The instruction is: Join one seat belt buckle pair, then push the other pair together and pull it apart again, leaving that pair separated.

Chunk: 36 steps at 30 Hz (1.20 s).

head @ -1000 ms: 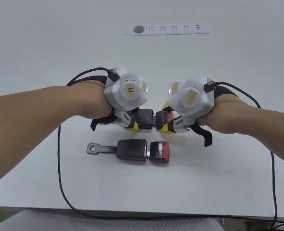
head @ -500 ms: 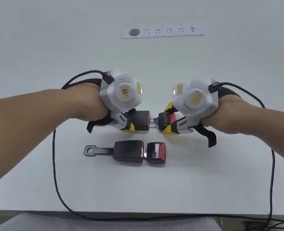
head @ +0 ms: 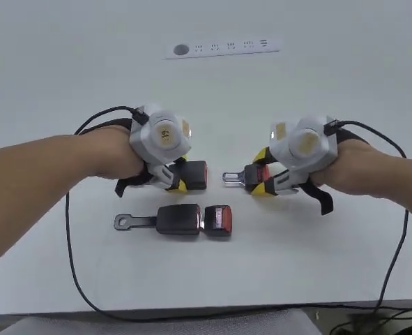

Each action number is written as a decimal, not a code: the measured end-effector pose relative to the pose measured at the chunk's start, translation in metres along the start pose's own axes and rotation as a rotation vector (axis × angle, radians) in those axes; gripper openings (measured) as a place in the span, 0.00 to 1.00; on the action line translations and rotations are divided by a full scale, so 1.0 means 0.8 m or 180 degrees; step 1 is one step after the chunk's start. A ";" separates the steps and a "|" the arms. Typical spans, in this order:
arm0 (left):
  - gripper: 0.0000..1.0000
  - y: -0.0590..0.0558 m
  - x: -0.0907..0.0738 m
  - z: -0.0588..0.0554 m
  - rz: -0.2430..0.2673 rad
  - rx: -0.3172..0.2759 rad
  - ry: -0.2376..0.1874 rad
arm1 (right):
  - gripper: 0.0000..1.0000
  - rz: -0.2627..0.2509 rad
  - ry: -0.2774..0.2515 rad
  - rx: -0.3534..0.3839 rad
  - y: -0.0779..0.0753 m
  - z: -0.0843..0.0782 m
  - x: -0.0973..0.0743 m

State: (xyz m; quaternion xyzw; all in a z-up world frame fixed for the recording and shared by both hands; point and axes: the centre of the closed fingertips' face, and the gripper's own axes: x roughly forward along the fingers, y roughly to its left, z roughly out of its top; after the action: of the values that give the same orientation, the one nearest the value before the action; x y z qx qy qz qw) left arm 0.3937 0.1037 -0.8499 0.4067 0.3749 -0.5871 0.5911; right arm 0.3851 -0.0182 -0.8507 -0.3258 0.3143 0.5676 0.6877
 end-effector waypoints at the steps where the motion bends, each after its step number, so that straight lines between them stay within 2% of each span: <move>1: 0.34 0.000 0.000 0.000 0.0000 0.0001 -0.0002 | 0.34 -0.0006 0.0015 0.0016 -0.001 -0.004 -0.003; 8: 0.34 0.001 0.000 0.000 0.0021 0.0011 -0.0009 | 0.34 -0.0074 0.0197 0.0092 -0.004 -0.043 -0.029; 9: 0.34 0.001 0.000 0.000 0.0026 0.0009 -0.0009 | 0.35 -0.0109 0.0282 0.0070 -0.007 -0.056 -0.035; 10: 0.34 0.001 0.000 0.000 0.0031 0.0007 -0.0007 | 0.35 -0.0101 0.0249 0.0113 -0.008 -0.057 -0.037; 12: 0.34 0.001 0.000 0.000 0.0034 0.0005 0.0005 | 0.35 -0.0105 0.0306 0.0166 -0.008 -0.067 -0.043; 18: 0.34 -0.002 -0.001 0.003 0.0069 0.0047 0.0091 | 0.41 -0.0184 0.0418 0.0201 -0.007 -0.078 -0.059; 21: 0.34 0.000 -0.002 0.001 0.0127 -0.0027 0.0110 | 0.45 -0.0230 0.0453 0.0205 -0.002 -0.080 -0.065; 25: 0.35 -0.001 -0.005 0.001 0.0240 -0.0015 0.0110 | 0.50 -0.0299 0.0419 0.0268 0.011 -0.078 -0.070; 27: 0.42 0.001 -0.010 -0.004 0.0300 0.0090 0.0180 | 0.55 -0.0325 0.0356 0.0305 0.018 -0.074 -0.073; 28: 0.46 0.002 -0.013 -0.004 0.0345 0.0057 0.0172 | 0.57 -0.0356 0.0329 0.0311 0.022 -0.073 -0.074; 29: 0.47 0.005 -0.019 -0.003 0.0407 -0.0024 0.0125 | 0.59 -0.0380 0.0319 0.0346 0.025 -0.072 -0.076; 32: 0.52 0.004 -0.034 -0.001 0.0478 -0.0058 0.0051 | 0.61 -0.0426 0.0220 0.0429 0.038 -0.067 -0.082; 34: 0.57 0.004 -0.049 -0.003 0.0594 -0.0052 0.0009 | 0.63 -0.0484 0.0147 0.0458 0.043 -0.062 -0.087; 36: 0.61 0.005 -0.067 0.000 0.0766 -0.0181 -0.0126 | 0.65 -0.0517 0.0063 0.0617 0.052 -0.055 -0.092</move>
State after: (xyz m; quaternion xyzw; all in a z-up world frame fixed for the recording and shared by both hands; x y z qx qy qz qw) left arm 0.3963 0.1245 -0.8004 0.4200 0.3282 -0.5090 0.6759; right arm 0.3298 -0.0899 -0.8217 -0.2878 0.3470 0.4737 0.7565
